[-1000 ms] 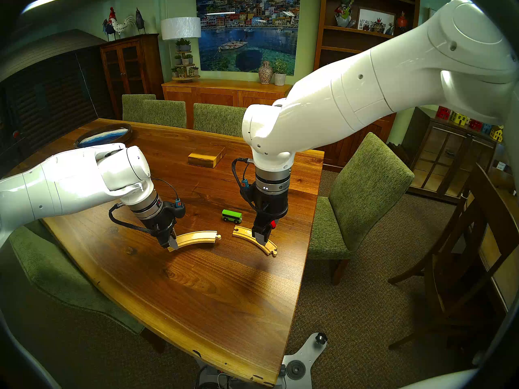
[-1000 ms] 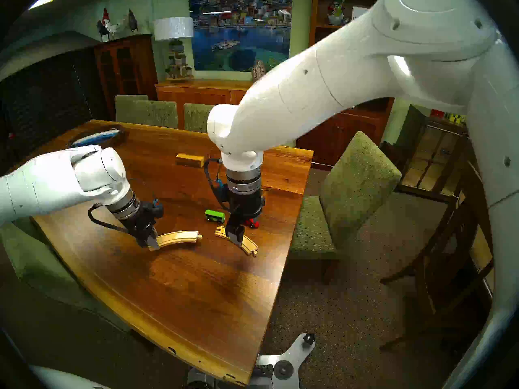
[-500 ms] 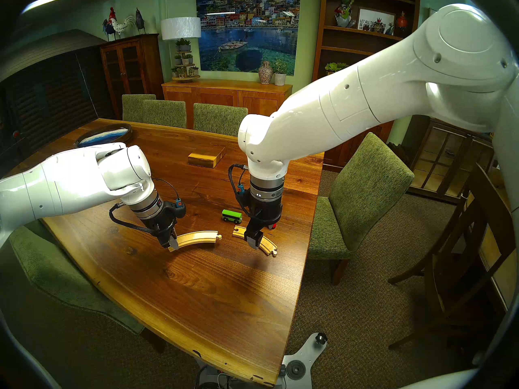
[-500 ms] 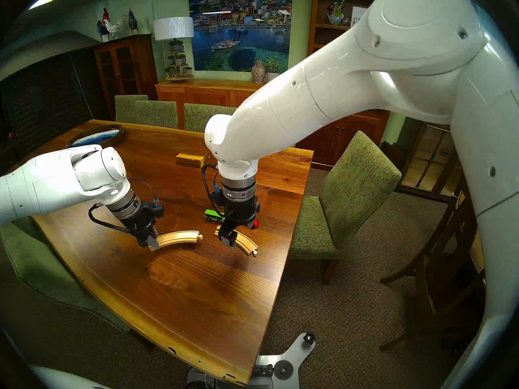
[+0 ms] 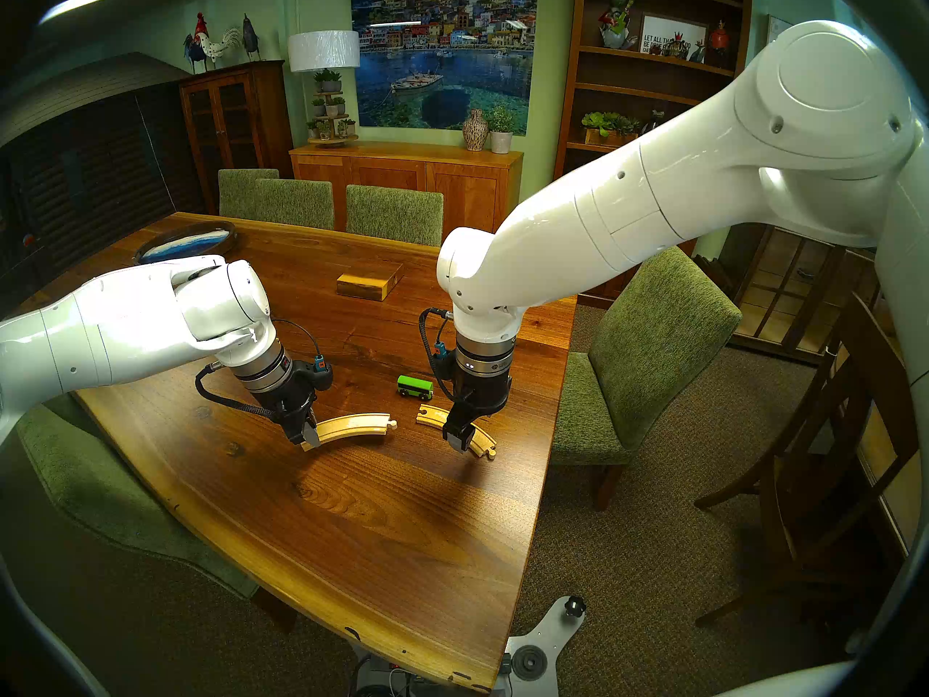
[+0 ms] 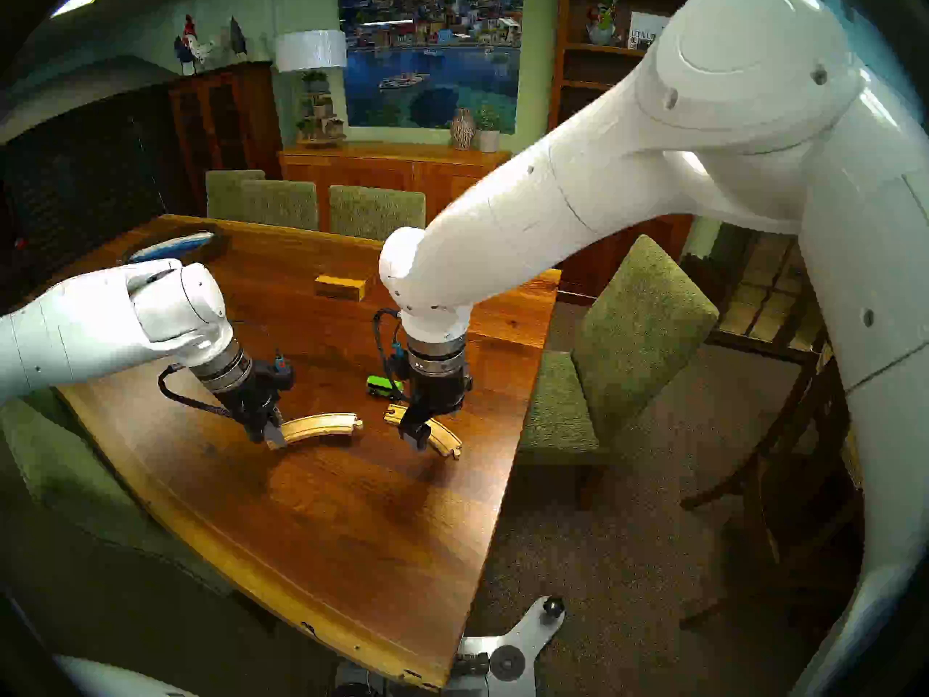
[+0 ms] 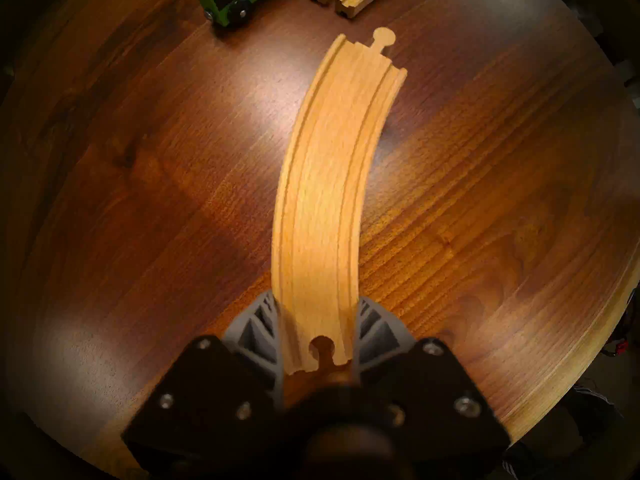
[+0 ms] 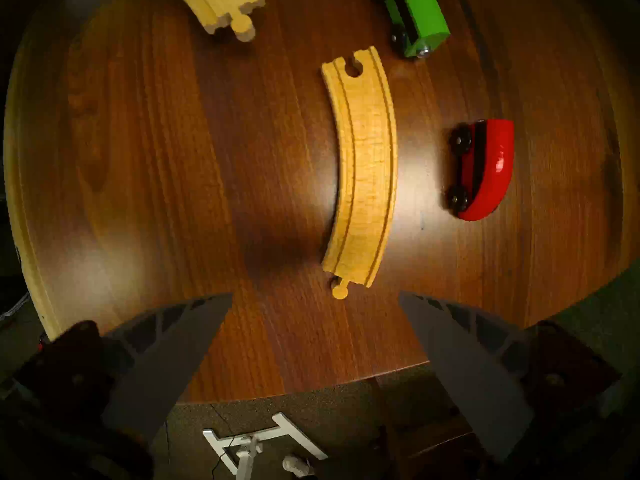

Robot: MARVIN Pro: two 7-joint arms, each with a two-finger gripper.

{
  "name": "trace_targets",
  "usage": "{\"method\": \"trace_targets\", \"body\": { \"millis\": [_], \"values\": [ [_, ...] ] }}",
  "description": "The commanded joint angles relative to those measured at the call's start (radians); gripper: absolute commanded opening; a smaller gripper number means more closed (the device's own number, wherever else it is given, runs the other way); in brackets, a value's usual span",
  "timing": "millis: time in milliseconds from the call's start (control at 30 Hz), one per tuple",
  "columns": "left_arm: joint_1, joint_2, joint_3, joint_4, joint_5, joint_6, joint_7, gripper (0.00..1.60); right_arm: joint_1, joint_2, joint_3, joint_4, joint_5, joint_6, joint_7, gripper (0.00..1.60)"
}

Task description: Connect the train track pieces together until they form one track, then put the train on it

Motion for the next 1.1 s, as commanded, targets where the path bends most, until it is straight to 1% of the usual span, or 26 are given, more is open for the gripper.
{"method": "trace_targets", "body": {
  "millis": [0, 167, 400, 600, 867, 1067],
  "values": [
    [-0.032, 0.003, -0.027, -0.002, -0.002, 0.000, 0.004, 0.00, -0.015, -0.018, -0.005, 0.055, 0.014, 0.007, -0.016, 1.60],
    [-0.031, 0.003, -0.027, -0.003, -0.002, 0.000, 0.005, 0.00, -0.037, -0.023, -0.013, 0.085, 0.004, 0.003, 0.006, 1.60],
    [-0.031, 0.003, -0.027, -0.003, -0.002, 0.000, 0.005, 0.00, -0.088, -0.039, -0.026, 0.149, -0.008, 0.002, 0.036, 1.60],
    [-0.031, 0.003, -0.027, -0.003, -0.002, 0.000, 0.005, 0.00, -0.111, -0.050, -0.036, 0.189, -0.021, 0.011, 0.061, 1.60],
    [-0.031, 0.003, -0.027, -0.003, -0.002, 0.000, 0.005, 0.00, -0.135, -0.060, -0.052, 0.229, -0.031, 0.021, 0.080, 1.60],
    [-0.031, 0.003, -0.027, -0.003, -0.002, 0.000, 0.005, 0.00, -0.149, -0.066, -0.061, 0.247, -0.030, 0.011, 0.073, 1.60]
  ]
}}
